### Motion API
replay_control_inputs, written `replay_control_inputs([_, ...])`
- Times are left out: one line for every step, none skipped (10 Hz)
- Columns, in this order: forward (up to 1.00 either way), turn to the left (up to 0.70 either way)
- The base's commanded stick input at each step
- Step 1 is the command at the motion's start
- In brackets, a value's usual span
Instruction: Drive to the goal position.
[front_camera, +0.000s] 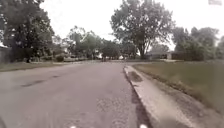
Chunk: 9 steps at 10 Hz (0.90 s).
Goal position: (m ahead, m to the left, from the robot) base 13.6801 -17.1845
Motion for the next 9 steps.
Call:
replay_control_inputs([0.5, 0.0])
replay_control_inputs([0.5, 0.0])
replay_control_inputs([0.5, 0.0])
replay_control_inputs([0.5, 0.0])
replay_control_inputs([0.5, 0.0])
replay_control_inputs([0.5, -0.08])
replay_control_inputs([0.5, -0.44])
replay_control_inputs([0.5, -0.27])
replay_control_inputs([0.5, 0.0])
